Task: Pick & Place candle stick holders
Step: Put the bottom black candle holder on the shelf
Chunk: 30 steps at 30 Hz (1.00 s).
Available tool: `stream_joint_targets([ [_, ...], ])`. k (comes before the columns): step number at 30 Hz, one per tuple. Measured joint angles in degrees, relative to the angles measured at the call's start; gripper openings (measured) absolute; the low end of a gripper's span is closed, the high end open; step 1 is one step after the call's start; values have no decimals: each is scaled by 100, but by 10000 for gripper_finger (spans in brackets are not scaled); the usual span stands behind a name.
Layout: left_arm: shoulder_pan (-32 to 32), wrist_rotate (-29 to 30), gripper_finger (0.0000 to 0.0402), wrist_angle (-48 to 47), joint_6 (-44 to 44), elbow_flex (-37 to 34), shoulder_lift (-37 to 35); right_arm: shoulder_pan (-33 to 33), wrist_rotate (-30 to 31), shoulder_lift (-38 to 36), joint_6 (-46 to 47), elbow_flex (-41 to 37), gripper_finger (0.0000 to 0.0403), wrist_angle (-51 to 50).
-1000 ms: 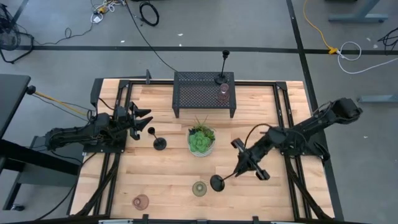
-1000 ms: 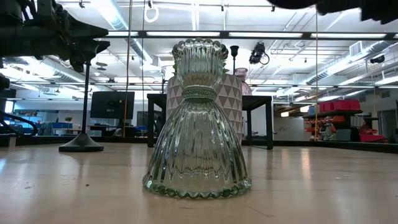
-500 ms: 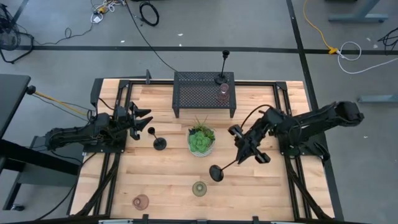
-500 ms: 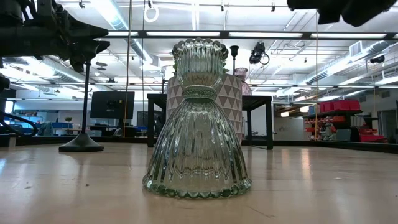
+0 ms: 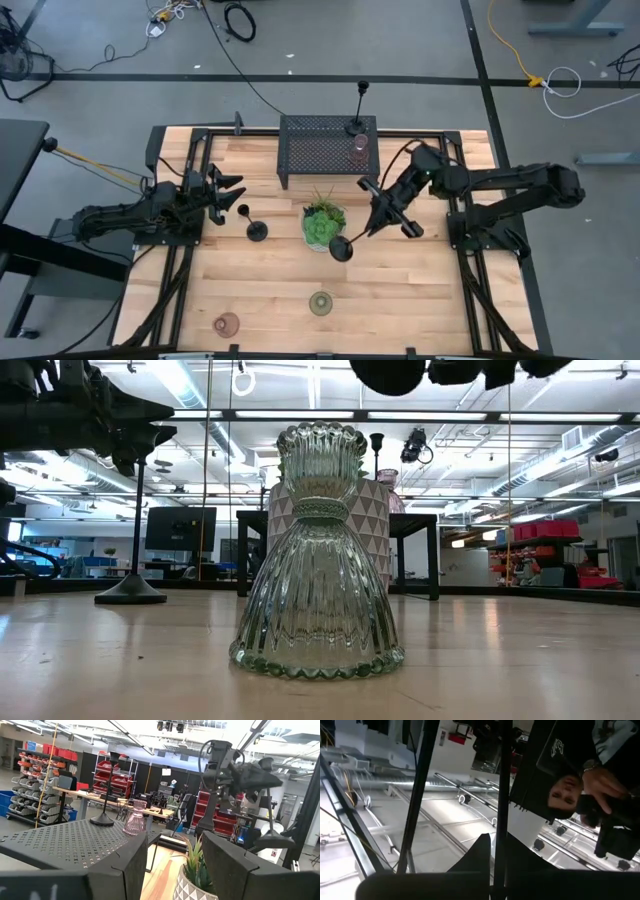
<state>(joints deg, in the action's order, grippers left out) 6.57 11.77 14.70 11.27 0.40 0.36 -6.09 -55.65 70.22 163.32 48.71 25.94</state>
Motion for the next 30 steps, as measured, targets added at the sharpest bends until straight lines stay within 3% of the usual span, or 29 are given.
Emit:
stream_joint_targets([
  [9, -1, -1, 190, 0, 0, -1, 0, -578, -74, -2, -19, 115, 18, -117],
  [15, -2, -1, 190, 0, 0, 0, 0, -929, -539, -2, -11, 115, 18, -121],
  [30, 0, 0, 190, 0, 0, 0, 0, -1007, -478, -2, -357, 115, 29, -225],
])
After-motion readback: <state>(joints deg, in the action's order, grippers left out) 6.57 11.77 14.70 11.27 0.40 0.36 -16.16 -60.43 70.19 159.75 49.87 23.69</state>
